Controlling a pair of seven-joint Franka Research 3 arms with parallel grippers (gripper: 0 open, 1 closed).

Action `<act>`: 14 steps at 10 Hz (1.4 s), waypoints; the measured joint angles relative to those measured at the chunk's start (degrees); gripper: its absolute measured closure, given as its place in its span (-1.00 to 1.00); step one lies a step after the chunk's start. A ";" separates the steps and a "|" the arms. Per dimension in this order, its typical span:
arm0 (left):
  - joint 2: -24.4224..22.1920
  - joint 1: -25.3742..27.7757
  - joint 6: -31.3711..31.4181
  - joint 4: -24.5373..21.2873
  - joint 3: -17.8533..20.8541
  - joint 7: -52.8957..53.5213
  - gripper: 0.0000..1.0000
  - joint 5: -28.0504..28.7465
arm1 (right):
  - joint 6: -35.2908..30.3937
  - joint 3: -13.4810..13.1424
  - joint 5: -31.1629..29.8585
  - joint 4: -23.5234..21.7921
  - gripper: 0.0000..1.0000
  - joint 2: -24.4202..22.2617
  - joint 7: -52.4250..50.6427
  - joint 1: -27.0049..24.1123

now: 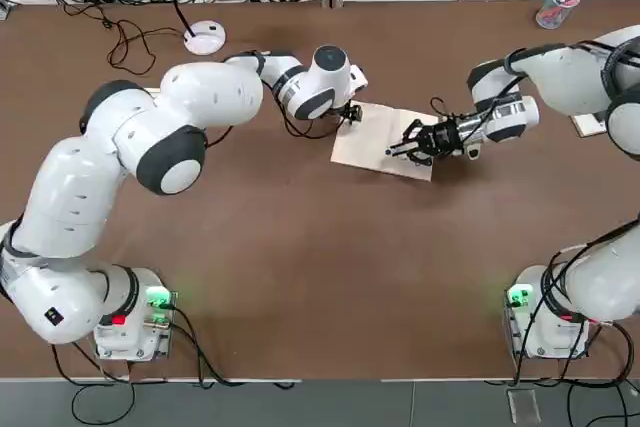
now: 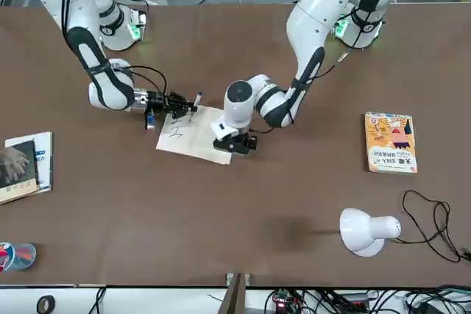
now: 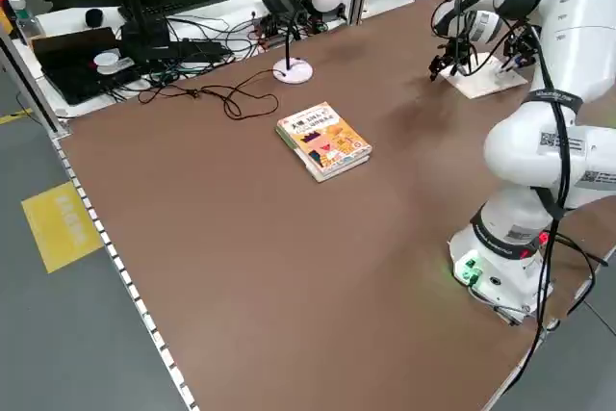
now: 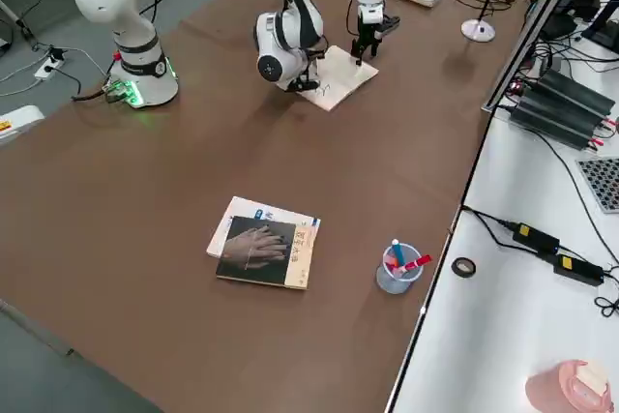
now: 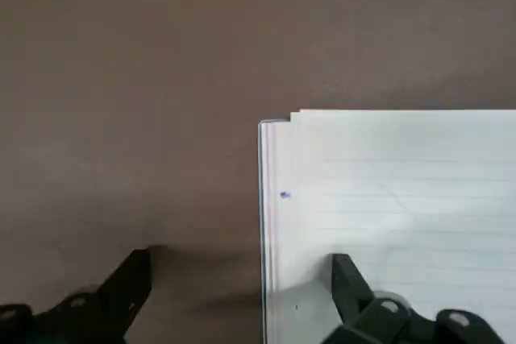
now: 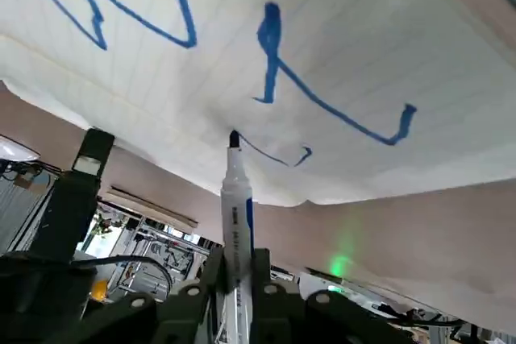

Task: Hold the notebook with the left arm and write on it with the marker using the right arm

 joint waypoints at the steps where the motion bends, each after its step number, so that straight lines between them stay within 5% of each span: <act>1: 0.00 0.00 0.00 0.00 0.00 0.00 -0.96 0.00 | 0.00 0.00 0.00 0.02 0.66 0.07 -0.46 -0.34; 14: 0.00 0.00 0.00 0.00 0.00 -0.03 -0.96 0.00 | -0.09 0.09 -1.15 0.11 0.66 0.31 -1.48 -1.74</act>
